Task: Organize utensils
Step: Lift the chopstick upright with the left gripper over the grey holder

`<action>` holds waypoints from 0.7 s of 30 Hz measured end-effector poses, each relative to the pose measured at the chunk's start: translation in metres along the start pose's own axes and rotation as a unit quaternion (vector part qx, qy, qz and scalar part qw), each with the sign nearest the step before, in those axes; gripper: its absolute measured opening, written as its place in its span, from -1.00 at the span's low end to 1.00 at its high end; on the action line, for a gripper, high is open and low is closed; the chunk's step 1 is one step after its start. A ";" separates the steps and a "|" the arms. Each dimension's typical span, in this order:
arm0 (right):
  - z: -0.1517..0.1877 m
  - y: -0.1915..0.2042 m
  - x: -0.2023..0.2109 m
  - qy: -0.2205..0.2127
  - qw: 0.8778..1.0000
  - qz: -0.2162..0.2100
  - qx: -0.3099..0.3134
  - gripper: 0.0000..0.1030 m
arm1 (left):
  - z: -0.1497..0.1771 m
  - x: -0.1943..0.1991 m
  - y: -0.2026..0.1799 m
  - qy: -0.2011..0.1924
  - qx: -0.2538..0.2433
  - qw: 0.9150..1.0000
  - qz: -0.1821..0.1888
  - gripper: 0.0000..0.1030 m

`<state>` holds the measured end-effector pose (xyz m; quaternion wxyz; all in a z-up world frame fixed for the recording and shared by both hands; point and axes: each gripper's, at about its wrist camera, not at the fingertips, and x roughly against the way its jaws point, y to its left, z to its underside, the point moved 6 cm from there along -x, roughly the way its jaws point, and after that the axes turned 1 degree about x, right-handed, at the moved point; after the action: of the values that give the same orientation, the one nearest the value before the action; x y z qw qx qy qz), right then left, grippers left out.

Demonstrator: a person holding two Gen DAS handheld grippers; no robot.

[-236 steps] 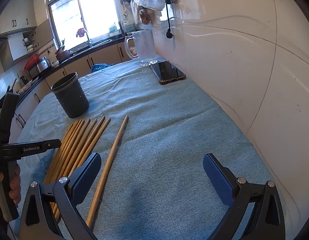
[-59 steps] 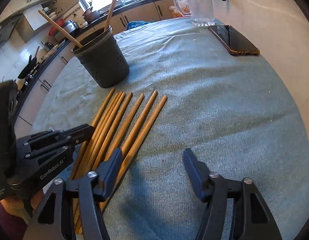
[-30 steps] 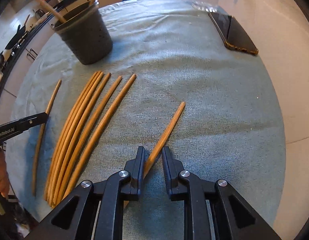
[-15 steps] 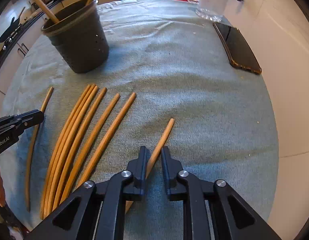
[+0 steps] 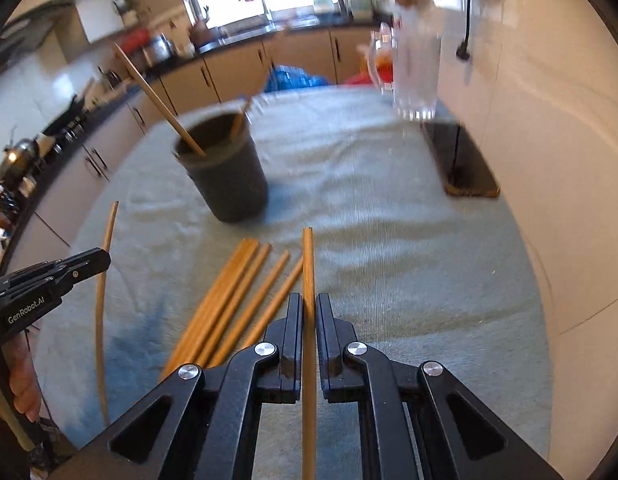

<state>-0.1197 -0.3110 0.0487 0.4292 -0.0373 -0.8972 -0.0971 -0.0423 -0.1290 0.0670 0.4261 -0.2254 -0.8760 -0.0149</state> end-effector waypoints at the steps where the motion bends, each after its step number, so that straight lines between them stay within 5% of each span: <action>1: 0.000 0.001 0.006 -0.009 1.000 -0.001 0.001 -0.86 | 0.001 0.010 -0.004 -0.011 -0.004 1.000 0.001 -0.89; 9: 0.012 0.001 0.060 -0.111 0.994 -0.015 -0.010 -0.86 | 0.008 0.053 -0.021 -0.073 -0.027 0.997 -0.012 -0.88; 21: 0.002 0.001 0.124 -0.191 0.981 -0.041 -0.001 -0.86 | 0.017 0.103 -0.018 -0.123 -0.015 0.992 -0.023 -0.88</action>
<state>-0.1985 -0.3116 0.1439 0.2452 -0.0186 -0.9634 -0.1071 -0.1171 -0.1017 0.1372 0.3116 -0.2116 -0.9263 -0.0106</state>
